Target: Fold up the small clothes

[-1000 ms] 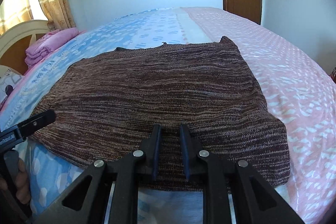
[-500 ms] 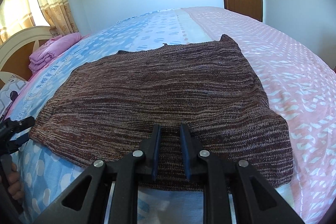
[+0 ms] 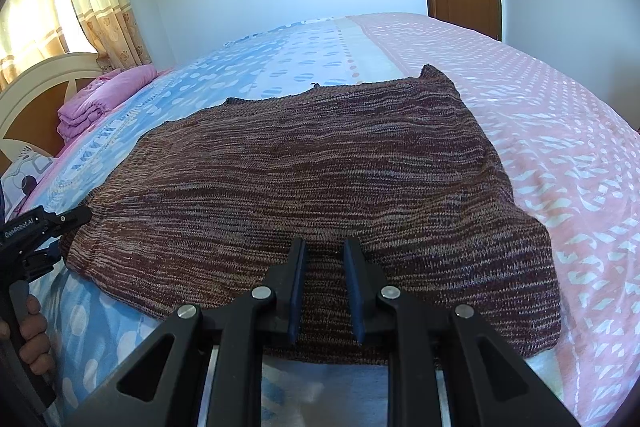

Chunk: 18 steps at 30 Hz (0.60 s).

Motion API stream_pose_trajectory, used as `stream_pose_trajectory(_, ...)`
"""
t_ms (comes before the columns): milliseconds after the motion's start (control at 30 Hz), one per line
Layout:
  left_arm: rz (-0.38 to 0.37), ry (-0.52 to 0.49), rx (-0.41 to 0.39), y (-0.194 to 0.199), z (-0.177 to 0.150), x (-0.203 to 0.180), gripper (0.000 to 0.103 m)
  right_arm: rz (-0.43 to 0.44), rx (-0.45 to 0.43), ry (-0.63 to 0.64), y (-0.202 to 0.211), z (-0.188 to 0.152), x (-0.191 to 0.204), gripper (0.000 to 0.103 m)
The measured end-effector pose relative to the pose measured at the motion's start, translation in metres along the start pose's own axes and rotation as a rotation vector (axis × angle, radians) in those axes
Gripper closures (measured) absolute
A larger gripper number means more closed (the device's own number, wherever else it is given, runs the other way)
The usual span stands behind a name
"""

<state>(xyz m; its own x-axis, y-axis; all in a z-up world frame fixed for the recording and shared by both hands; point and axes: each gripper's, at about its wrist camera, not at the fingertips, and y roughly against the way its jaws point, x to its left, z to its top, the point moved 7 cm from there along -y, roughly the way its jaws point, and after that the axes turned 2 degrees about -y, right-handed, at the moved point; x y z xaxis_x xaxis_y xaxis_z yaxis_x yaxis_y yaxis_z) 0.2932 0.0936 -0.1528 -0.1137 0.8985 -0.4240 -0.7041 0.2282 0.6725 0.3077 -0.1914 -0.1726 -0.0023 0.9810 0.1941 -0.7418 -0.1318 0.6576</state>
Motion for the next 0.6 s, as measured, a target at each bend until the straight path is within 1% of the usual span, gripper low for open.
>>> stream_pose_trajectory(133, -0.032, 0.045, 0.008, 0.008, 0.000, 0.009, 0.039, 0.005, -0.001, -0.004, 0.000, 0.000, 0.000, 0.083)
stream_pose_trajectory(267, -0.042, 0.102, 0.023, 0.028, -0.011, 0.020, 0.039, 0.011, -0.002, -0.007, 0.000, 0.000, -0.001, 0.082)
stream_pose_trajectory(400, -0.077, 0.145, 0.032, 0.046, -0.031, 0.019, 0.028, 0.016, -0.002, -0.010, -0.001, 0.000, -0.002, 0.082)
stream_pose_trajectory(433, -0.082, 0.152, 0.029, 0.048, -0.035, 0.016, 0.024, 0.016, -0.002, -0.010, -0.001, 0.000, -0.001, 0.082)
stream_pose_trajectory(467, -0.084, 0.153, 0.023, 0.048, -0.035, 0.013, 0.021, 0.016, -0.002, -0.009, -0.001, 0.001, -0.002, 0.082)
stream_pose_trajectory(500, -0.089, 0.154, 0.020, 0.044, -0.033, 0.010, 0.014, 0.016, -0.002, -0.009, -0.001, 0.001, -0.002, 0.082)
stream_pose_trajectory(533, -0.097, 0.161, 0.017, 0.039, -0.030, 0.007, 0.009, 0.015, -0.002, -0.008, -0.001, 0.001, -0.001, 0.082)
stream_pose_trajectory(600, -0.119, 0.173, 0.001, 0.030, -0.019, 0.003, 0.008, 0.015, -0.002, -0.009, -0.001, 0.000, -0.002, 0.082)
